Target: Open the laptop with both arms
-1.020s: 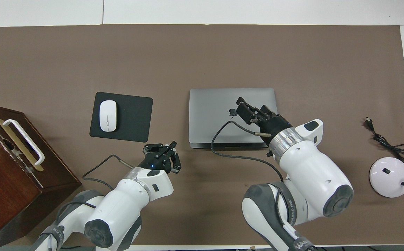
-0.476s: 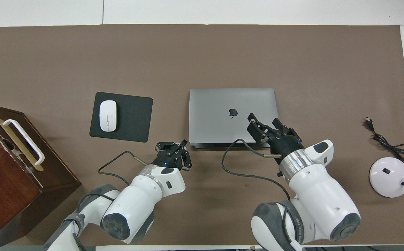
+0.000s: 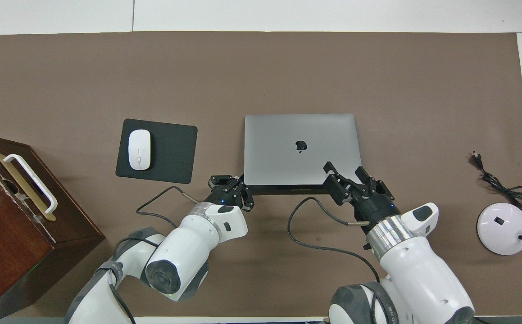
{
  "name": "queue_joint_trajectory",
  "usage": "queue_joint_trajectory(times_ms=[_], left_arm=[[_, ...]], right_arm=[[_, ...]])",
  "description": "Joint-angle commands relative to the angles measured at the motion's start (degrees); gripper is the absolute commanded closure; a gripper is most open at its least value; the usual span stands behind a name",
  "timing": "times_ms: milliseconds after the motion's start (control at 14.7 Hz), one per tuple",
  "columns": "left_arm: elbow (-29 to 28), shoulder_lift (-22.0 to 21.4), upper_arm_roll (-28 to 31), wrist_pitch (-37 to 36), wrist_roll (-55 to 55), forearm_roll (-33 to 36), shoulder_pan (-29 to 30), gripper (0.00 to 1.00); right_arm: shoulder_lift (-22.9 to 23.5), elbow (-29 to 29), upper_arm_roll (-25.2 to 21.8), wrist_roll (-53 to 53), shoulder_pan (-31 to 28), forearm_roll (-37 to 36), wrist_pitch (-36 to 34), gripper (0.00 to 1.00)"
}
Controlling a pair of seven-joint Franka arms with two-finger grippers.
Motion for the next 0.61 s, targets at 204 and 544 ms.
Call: queue_joint_trajectory(times_ms=[204,544], left_arm=[[3.31,4.14,0.58,1.56,0.10,0.92,-1.06,1.00],[3.58,4.93,0.67,1.48,0.10,1.80,-0.88,1.00]], right_arm=[[-0.75,2.83,0.17,1.13,12.12,25.42,1.60,0.00],[-0.05,3.72,0.70,1.13,14.06,37.66,1.42,0.00]])
